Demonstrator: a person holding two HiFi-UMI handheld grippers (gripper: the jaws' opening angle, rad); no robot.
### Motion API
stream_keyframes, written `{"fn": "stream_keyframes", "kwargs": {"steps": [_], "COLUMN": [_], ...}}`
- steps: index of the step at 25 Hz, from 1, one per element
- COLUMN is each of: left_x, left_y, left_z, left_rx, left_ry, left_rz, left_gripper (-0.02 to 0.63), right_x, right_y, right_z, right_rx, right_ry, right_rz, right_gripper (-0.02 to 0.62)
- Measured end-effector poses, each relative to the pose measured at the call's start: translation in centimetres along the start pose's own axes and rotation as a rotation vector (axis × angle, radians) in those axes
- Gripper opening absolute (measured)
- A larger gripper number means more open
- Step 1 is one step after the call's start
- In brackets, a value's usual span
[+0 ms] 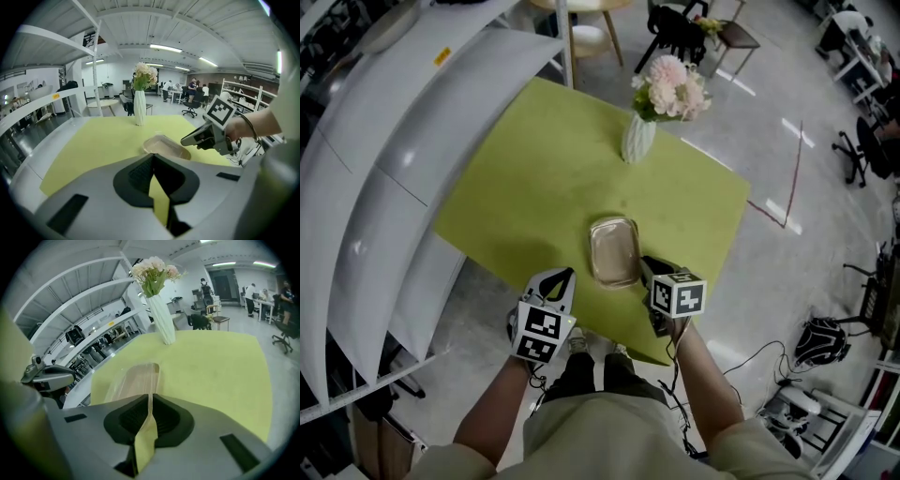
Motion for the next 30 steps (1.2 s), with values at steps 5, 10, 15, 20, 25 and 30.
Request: {"fn": "stream_keyframes", "kwargs": {"steps": [5, 10, 15, 20, 25, 30], "left_x": [-1.4, -4.6, -9.0, -13.3, -17.4, -21.9], "left_y": [1.5, 4.6, 8.4, 11.7, 13.6, 14.8], "left_z": [-0.5, -0.8, -0.9, 0.0, 0.7, 2.3], "left_rx": [0.022, 0.055, 0.093, 0.184, 0.176, 0.198], "left_ry": [0.030, 0.073, 0.124, 0.203, 0.236, 0.259], "left_rz": [0.049, 0.146, 0.282, 0.398, 0.507, 0.618], "left_gripper": [0.006, 0.006, 0.006, 0.006, 0.006, 0.006], "right_x": [-2.3, -7.1, -13.0, -19.4, -25.7, -31.1], "right_y": [2.1, 5.7, 9.0, 11.4, 11.9, 10.9], "right_z": [-1.0, -3.2, -5.9, -9.1, -11.9, -14.8], "right_rx": [-0.002, -0.026, -0.067, -0.085, -0.095, -0.195], "right_ry": [0.006, 0.012, 0.023, 0.074, 0.134, 0.112], "right_rz": [0.080, 0.225, 0.391, 0.568, 0.731, 0.854], "right_gripper": [0.025, 0.025, 0.025, 0.025, 0.025, 0.025]}}
Point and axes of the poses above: the fingertips, and each gripper's own axes: x forward along the fingers, z to its right, y out of its top, the point moved 10 cm from there along -x, backward along the fingers, and after that the axes turned 1 degree about -z, right-handed, at the moved point
